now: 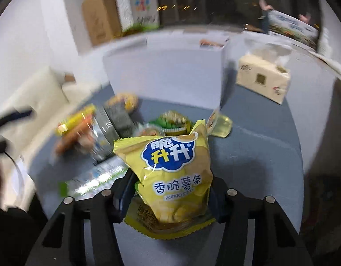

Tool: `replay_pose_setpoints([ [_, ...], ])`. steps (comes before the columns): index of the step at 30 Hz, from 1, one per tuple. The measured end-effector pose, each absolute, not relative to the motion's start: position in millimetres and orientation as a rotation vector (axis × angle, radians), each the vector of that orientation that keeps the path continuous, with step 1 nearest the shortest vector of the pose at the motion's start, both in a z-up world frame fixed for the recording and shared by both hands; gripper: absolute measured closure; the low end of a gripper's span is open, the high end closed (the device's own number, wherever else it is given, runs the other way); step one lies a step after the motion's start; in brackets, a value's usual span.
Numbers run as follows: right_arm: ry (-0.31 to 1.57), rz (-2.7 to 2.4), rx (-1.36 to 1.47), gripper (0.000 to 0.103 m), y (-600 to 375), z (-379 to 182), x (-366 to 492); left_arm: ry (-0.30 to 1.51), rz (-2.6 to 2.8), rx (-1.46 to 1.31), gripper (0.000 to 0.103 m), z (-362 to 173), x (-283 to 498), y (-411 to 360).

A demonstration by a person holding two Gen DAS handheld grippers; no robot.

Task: Organize snacks
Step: 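Grasp the yellow potato-stick bag with the right gripper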

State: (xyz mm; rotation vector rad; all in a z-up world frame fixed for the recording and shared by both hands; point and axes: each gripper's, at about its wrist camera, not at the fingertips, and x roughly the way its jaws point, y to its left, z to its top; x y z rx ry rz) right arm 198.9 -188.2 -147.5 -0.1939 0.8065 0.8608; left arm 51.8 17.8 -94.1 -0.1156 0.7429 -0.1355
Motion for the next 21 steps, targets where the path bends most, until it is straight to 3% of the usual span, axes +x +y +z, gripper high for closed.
replay_pose_setpoints([
  [8, 0.674, 0.863, 0.019, 0.044, -243.0, -100.1, 157.1, 0.891, -0.153, -0.158, 0.0, -126.4, 136.4, 30.1],
  [19, 0.611, 0.844, 0.068, 0.044, -271.2, -79.6, 131.1, 0.993, -0.114, -0.163, 0.001, -154.0, 166.5, 31.0],
  [20, 0.612, 0.85, 0.07, 0.044, -270.3, -79.5, 130.7, 0.991, -0.115, -0.157, 0.003, -155.5, 167.4, 30.0],
  [21, 0.613, 0.856, 0.07, 0.044, -270.0, -79.8, 128.6, 0.985, -0.12, -0.158, 0.019, -155.4, 167.4, 29.7],
])
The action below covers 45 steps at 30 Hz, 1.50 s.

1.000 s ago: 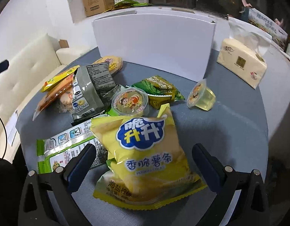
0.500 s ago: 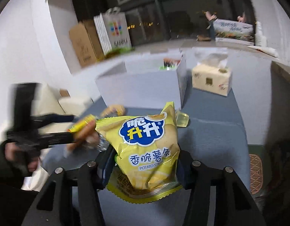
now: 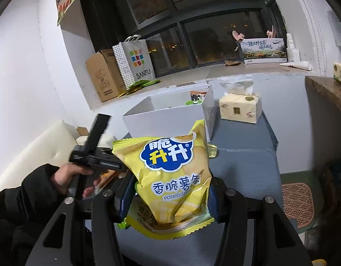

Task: Organize snacks
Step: 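Grasp the yellow potato-stick bag with the right gripper, then drop yellow bag into box with right gripper while left gripper drops dark packet in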

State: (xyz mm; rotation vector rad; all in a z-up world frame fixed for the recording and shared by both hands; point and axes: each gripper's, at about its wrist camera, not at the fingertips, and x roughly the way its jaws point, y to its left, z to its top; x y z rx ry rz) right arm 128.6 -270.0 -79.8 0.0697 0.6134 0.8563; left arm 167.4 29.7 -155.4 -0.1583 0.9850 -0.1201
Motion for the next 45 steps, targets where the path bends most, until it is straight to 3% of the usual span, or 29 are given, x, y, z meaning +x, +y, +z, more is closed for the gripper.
replay_pose_setpoints([
  [1, 0.615, 0.857, 0.064, 0.044, -267.9, -80.5, 129.0, 0.98, -0.132, -0.167, 0.033, -154.6, 167.6, 29.6],
  [4, 0.624, 0.862, 0.047, 0.044, -263.4, -82.5, 127.3, 0.973, -0.142, -0.173, 0.045, -152.9, 163.6, 29.8],
  [6, 0.631, 0.868, 0.045, 0.044, -260.6, -84.6, 128.1, 0.917, -0.126, -0.143, 0.048, -143.8, 152.6, 28.9],
  [18, 0.658, 0.884, 0.019, 0.044, -242.5, -93.5, 129.5, 0.616, -0.1, -0.278, 0.053, -70.5, 75.0, 56.2],
  [27, 0.636, 0.901, -0.001, 0.044, -214.8, -77.7, 144.5, 0.531, -0.07, -0.286, 0.055, -39.0, 62.7, 74.5],
  [38, 0.581, 0.856, -0.037, 0.044, -136.2, -17.8, 238.7, 0.483, 0.033, -0.261, 0.055, 17.0, 159.2, 130.5],
  [45, 0.646, 0.742, -0.06, 0.044, -83.2, -10.9, 330.0, 0.552, 0.106, -0.256, 0.055, 6.8, 237.2, 159.7],
])
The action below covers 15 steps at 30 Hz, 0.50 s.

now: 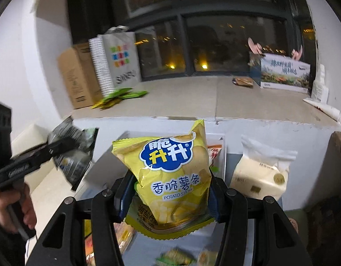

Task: Organize snacks
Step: 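Drop yellow bag into box with right gripper while left gripper drops dark packet in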

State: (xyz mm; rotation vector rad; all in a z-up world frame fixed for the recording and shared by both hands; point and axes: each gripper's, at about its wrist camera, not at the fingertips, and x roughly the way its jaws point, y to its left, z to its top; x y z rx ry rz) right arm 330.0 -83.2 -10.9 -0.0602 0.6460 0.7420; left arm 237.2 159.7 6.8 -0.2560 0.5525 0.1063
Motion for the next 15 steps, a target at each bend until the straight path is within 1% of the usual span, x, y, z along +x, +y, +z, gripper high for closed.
replay_pose_setpoints([
  [4, 0.693, 0.709, -0.081, 0.044, -61.5, -19.0, 361.2, 0.61, 0.126, -0.237, 0.055, -12.0, 266.8, 165.9],
  [7, 0.718, 0.709, -0.106, 0.044, -50.3, -27.7, 371.3, 0.647, 0.149, -0.239, 0.052, -26.5, 277.9, 169.2],
  [8, 0.723, 0.719, -0.111, 0.043, -47.9, -30.3, 372.6, 0.649, 0.168, -0.238, 0.044, -29.4, 278.3, 169.5],
  [9, 0.73, 0.729, -0.113, 0.041, -45.9, -32.4, 373.6, 0.663, 0.184, -0.241, 0.023, -33.2, 280.6, 171.2],
  [10, 0.739, 0.733, -0.119, 0.035, -43.4, -35.1, 374.7, 0.681, 0.198, -0.243, 0.01, -36.8, 282.5, 172.0],
  [11, 0.748, 0.734, -0.125, 0.017, -41.3, -37.9, 375.2, 0.684, 0.217, -0.233, 0.0, -39.1, 281.9, 171.5],
  [13, 0.741, 0.721, -0.128, 0.0, -41.0, -42.4, 373.4, 0.683, 0.227, -0.207, 0.0, -41.0, 275.1, 167.1],
  [15, 0.739, 0.699, -0.13, 0.0, -44.1, -44.6, 371.4, 0.693, 0.228, -0.189, 0.0, -40.9, 271.5, 164.7],
])
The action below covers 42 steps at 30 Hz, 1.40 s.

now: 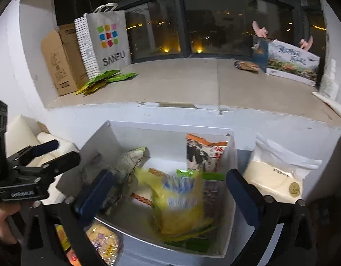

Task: Organize snacks
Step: 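Drop yellow bag into box with right gripper while left gripper drops dark packet in, then reach the right gripper toward the green-wrapped snack beside the jelly cups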

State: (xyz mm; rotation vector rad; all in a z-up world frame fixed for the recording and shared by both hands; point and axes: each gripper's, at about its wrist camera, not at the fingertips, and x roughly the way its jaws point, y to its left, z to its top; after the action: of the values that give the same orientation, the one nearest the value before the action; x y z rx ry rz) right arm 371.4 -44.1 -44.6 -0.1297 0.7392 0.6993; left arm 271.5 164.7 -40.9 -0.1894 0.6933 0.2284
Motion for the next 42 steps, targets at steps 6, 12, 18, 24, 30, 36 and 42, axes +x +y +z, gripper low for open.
replay_pose_setpoints([
  [6, 0.72, 0.728, -0.082, 0.0, -57.3, -40.2, 359.6, 0.642, 0.211, -0.182, 0.0, -27.4, 237.2, 162.1],
  [12, 0.626, 0.76, -0.049, 0.0, -86.6, -14.3, 322.5, 0.578, 0.159, -0.214, 0.0, -2.9, 179.4, 152.4],
  [18, 0.518, 0.814, -0.033, 0.0, -122.1, 12.5, 266.4, 0.512, 0.098, -0.191, 0.0, 20.8, 112.8, 123.7],
  [24, 0.428, 0.853, -0.06, 0.0, -155.6, 24.3, 199.6, 0.496, 0.07, -0.202, 0.0, 18.8, 59.5, 90.0],
  [30, 0.402, 0.857, -0.095, 0.0, -181.8, 15.3, 147.9, 0.526, 0.052, -0.182, 0.0, 0.1, 25.7, 58.4],
  [36, 0.462, 0.843, -0.063, 0.0, -202.3, -12.3, 123.2, 0.58, 0.034, -0.192, 0.0, -25.9, 5.5, 48.3],
  [42, 0.535, 0.827, -0.039, 0.0, -214.2, -41.8, 112.8, 0.601, 0.026, -0.244, 0.0, -38.1, -0.8, 48.0],
])
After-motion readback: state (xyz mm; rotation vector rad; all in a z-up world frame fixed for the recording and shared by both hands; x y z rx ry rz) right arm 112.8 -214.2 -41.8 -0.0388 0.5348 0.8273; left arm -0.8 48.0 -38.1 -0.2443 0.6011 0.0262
